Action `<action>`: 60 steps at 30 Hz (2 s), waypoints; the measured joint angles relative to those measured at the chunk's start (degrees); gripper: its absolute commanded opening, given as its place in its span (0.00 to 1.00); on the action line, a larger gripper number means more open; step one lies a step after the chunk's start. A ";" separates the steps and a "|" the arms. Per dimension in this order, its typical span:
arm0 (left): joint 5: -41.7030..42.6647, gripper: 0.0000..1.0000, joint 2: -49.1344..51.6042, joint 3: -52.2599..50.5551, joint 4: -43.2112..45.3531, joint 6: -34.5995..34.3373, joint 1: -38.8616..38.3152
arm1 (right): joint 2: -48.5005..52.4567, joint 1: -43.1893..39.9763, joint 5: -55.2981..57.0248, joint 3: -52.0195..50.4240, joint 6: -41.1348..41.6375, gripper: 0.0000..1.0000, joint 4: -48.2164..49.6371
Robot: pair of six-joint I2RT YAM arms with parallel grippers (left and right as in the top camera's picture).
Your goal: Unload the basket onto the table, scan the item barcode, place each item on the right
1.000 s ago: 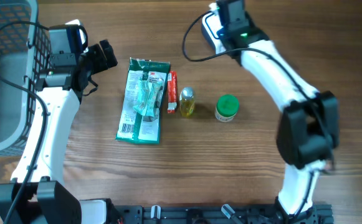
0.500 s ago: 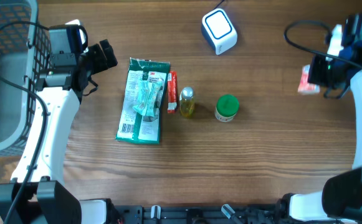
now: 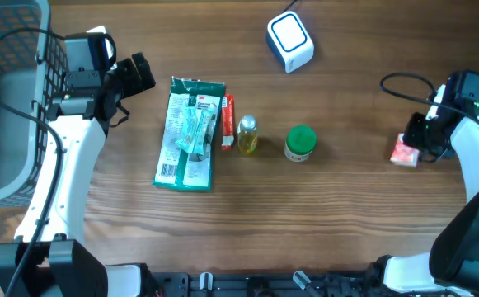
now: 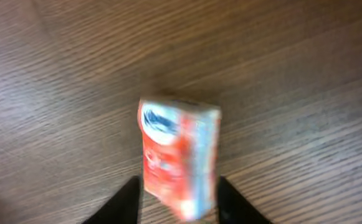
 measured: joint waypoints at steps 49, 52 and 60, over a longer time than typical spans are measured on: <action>0.00 1.00 0.00 0.00 0.00 0.00 0.00 | 13.03 39.52 1.86 12.04 30.38 0.77 -13.90; 0.00 1.00 0.00 0.00 0.00 -0.02 0.00 | 13.03 39.23 2.25 12.04 30.36 1.00 -13.97; 0.00 1.00 0.00 0.00 0.00 0.00 0.00 | 13.03 39.23 2.25 12.04 30.62 1.00 -12.50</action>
